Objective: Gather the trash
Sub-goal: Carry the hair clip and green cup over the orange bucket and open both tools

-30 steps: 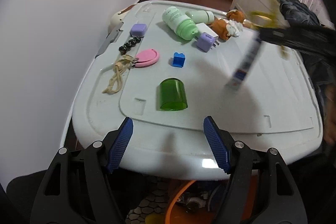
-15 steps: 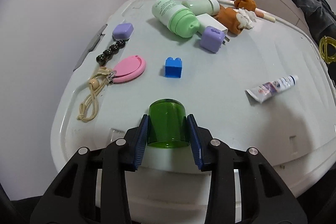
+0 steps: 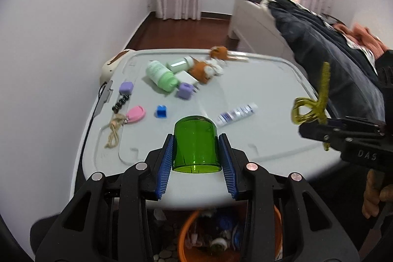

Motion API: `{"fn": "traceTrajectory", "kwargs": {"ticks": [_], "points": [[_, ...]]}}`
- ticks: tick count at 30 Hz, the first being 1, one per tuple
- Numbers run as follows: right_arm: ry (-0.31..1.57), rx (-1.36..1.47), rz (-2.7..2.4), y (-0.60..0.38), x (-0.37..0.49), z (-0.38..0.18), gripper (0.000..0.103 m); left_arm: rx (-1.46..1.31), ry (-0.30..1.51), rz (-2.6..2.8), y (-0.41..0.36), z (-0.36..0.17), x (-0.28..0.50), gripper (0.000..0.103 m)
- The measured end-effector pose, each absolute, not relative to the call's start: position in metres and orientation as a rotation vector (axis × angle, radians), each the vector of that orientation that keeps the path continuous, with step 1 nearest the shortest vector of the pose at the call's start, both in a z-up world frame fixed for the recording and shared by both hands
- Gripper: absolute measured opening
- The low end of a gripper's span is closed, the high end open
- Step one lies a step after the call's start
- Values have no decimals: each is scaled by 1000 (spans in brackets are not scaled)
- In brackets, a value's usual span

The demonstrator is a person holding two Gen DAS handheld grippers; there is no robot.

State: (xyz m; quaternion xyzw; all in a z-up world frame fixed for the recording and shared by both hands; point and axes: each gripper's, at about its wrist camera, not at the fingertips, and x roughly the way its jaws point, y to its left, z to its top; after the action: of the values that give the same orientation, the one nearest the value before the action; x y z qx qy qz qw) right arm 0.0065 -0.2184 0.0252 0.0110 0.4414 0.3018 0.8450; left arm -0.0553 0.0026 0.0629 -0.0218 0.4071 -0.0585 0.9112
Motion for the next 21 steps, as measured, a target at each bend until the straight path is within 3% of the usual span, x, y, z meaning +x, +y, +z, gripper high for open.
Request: {"fn": "traceTrajectory", "kwargs": {"ticks": [6,12,13,14,15,21], "points": [[997,-15,639,-223,-50,3,30,33,884,-177,-18,39,-99,36],[1116,-68,641,-218,-80,-33,31,46,1038,-242,-28,1,-120,37],[1135,-87,642,-217,-84,-41,36,52,1057,-248,-29,-3,-124,51],[1163,-117,639,-214,-88,-51,57,61,1080,-246,-30,-7,-124,64],[1171,-134,628,-213,-91,-56,68,80,1102,-224,-32,-12,-124,84],[1160,-118,611,-221,-81,-59,68,59,1115,-209,-25,-14,-121,86]]}}
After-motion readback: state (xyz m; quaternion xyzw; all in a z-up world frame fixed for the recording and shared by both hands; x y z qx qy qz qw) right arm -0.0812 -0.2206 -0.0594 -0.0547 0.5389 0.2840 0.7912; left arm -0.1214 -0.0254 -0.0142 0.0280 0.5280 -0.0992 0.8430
